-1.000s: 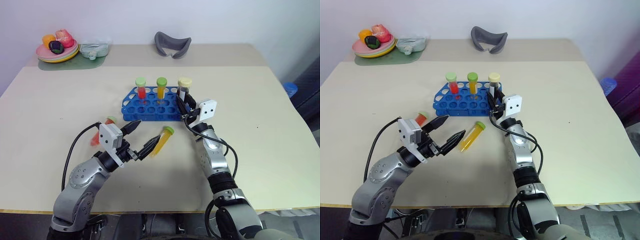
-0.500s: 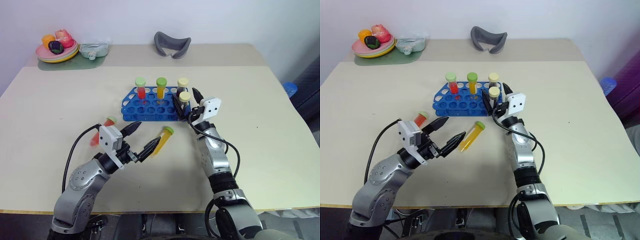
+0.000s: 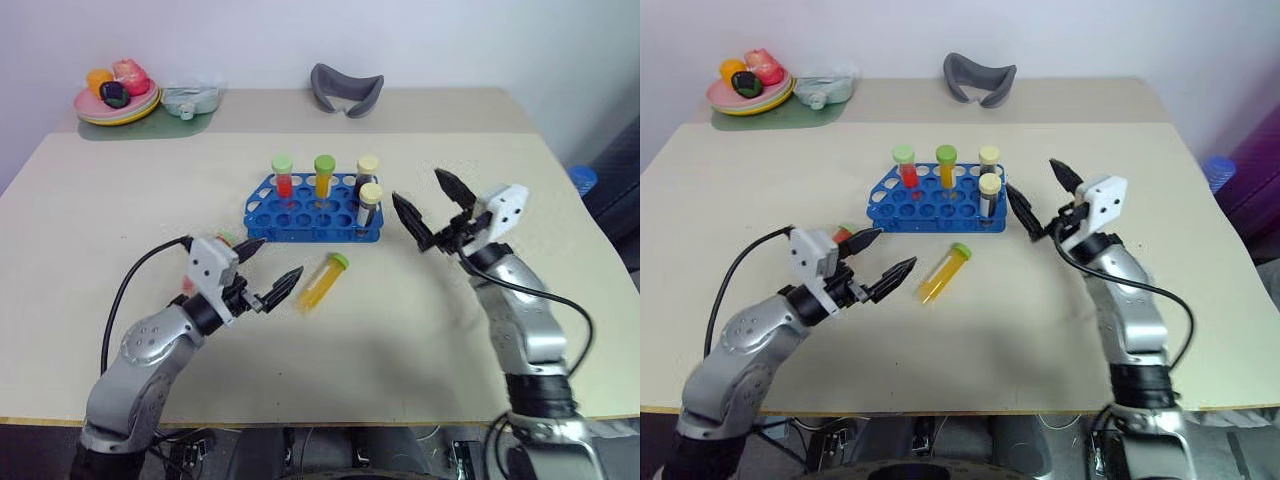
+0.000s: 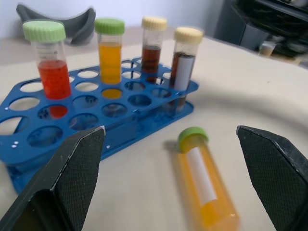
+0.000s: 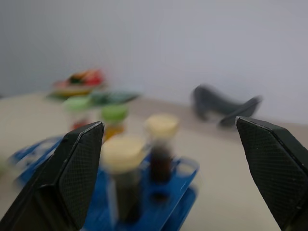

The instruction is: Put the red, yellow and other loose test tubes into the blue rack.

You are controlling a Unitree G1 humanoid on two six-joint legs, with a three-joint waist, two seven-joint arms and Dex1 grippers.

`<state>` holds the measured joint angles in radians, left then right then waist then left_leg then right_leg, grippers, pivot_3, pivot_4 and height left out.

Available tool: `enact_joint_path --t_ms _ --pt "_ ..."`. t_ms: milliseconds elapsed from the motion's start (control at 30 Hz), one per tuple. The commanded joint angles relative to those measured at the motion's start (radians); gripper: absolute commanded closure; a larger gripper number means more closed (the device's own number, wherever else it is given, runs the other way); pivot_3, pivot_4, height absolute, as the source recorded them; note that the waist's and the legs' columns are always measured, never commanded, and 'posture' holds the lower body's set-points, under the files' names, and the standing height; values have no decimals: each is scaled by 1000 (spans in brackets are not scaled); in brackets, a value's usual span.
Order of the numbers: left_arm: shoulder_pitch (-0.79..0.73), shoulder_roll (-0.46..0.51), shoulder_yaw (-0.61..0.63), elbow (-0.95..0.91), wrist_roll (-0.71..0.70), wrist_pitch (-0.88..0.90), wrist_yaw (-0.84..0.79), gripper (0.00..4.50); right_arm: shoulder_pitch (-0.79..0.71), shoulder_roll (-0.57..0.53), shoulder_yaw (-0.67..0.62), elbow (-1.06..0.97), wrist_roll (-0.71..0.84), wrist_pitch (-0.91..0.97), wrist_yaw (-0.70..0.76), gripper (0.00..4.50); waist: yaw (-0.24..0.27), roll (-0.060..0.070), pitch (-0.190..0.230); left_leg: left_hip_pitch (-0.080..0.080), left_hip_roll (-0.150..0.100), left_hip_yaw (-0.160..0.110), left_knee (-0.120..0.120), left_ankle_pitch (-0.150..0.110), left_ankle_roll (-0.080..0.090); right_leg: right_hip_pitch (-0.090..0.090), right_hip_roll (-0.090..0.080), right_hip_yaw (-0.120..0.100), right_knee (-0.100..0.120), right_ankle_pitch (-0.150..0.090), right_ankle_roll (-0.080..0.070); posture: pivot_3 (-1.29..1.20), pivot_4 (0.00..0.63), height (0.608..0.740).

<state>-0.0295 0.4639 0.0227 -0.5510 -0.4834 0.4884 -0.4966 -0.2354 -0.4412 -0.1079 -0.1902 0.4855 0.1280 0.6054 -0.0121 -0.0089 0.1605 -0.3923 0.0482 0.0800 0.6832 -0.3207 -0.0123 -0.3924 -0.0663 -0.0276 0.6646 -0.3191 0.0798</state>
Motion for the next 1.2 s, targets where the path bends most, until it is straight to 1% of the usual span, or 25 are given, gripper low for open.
enact_joint_path --t_ms 33,100,167,400,567,767,867,933,1000,1100,1133,1200 --pt "-80 17 -6 -34 -23 87 22 0 54 -124 -12 -120 48 80 131 42 3 0 0 0 0 0 0 0 0 0 0 0 0 0 0 0 150 735" --pt "-110 31 -13 -27 -25 136 20 0 83 -180 0 -159 51 126 163 42 2 0 0 0 0 0 0 0 0 0 0 0 -1 0 0 0 150 735" --pt "-125 56 -20 -21 -19 195 22 0 98 -199 6 -182 44 150 162 42 -3 0 0 0 0 0 0 0 0 0 0 0 -1 0 0 0 150 735" --pt "-134 91 68 2 -80 268 -8 0 135 -180 27 -206 9 151 155 42 3 -1 0 1 0 0 0 0 0 1 1 0 -1 0 0 0 150 735" --pt "-130 108 80 -6 -99 285 -16 0 139 -168 33 -182 -7 133 173 42 3 -1 0 1 0 0 0 3 -5 1 1 0 -1 0 0 0 150 735" --pt "-131 122 80 -15 -106 313 -8 0 141 -159 40 -156 -25 113 192 42 2 -1 0 1 0 0 0 3 -5 1 1 0 -1 0 0 0 150 735" --pt "-149 135 55 -46 -131 373 -8 0 143 -154 44 -155 -33 109 194 42 2 -1 0 1 0 0 0 3 -5 1 1 0 0 0 0 0 150 735" --pt "-191 132 18 -80 -151 425 0 0 150 -155 43 -155 -38 106 196 42 6 -1 0 1 0 0 0 3 -5 1 1 0 0 0 0 0 150 735" --pt "-265 138 -44 -99 -155 514 21 0 166 -179 32 -151 -46 100 217 42 12 -1 0 1 -1 -1 1 3 -5 1 1 0 0 0 0 0 150 735" --pt "-375 185 -167 -109 -101 644 57 0 189 -224 1 -144 -37 102 266 42 18 -1 0 1 -1 0 1 3 -5 2 2 0 0 0 0 0 150 735" --pt "-423 167 -186 -96 -117 731 78 0 195 -239 -13 -139 -32 103 280 42 19 -1 0 1 -1 0 1 3 -5 2 3 1 0 0 0 0 150 735" --pt "-511 100 -193 -63 -156 882 109 0 203 -264 -39 -122 -30 98 300 42 25 -1 1 1 -1 -1 1 3 -5 2 3 1 0 0 0 0 150 735"
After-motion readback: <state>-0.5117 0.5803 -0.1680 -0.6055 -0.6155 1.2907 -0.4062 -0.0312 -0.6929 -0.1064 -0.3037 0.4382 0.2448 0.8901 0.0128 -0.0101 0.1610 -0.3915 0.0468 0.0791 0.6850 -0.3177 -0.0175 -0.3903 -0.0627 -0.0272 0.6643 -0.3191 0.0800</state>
